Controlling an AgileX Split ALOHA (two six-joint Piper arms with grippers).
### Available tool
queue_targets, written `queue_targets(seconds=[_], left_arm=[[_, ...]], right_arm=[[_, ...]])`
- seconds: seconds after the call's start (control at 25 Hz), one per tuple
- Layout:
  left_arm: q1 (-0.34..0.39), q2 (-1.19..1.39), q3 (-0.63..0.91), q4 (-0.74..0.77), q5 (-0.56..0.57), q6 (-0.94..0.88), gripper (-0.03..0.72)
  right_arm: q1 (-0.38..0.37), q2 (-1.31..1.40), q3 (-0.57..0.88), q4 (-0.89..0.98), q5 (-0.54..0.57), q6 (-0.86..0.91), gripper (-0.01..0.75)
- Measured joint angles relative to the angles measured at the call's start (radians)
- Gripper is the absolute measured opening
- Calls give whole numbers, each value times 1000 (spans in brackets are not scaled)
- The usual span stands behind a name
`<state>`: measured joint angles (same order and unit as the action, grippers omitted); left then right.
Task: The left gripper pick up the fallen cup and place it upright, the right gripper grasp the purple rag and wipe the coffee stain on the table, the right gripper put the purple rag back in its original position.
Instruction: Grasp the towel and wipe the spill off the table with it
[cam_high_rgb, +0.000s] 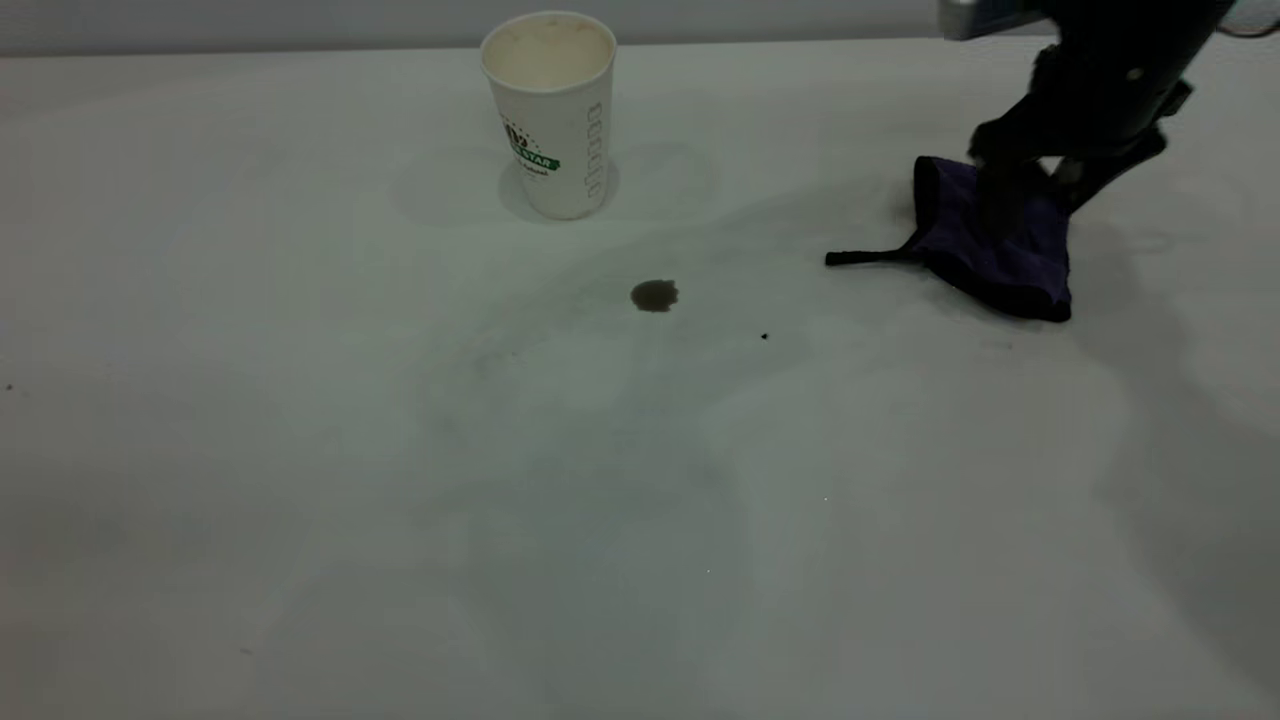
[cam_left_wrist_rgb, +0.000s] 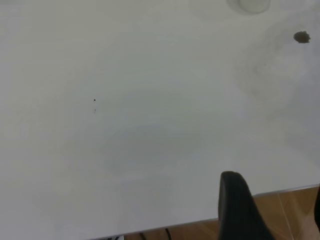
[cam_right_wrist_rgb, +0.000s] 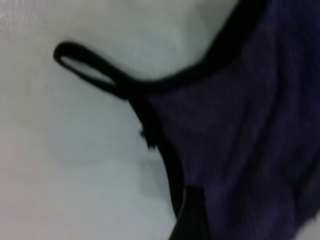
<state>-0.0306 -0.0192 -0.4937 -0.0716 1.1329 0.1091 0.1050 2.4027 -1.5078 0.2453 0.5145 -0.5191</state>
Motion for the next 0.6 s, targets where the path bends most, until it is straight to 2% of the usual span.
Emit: queue_targets(seconds=[0.24,0.52,0.6], left_arm=[[0,0,0,0,0,0,434],[0,0,0,0,0,1,434],[0,0,0,0,0,1,434]], right_arm=[[6,51,-28,0,-78,-1,659],[6,103,-32,2,-132,11,528],[6,108,-35,10,-133,15,458]])
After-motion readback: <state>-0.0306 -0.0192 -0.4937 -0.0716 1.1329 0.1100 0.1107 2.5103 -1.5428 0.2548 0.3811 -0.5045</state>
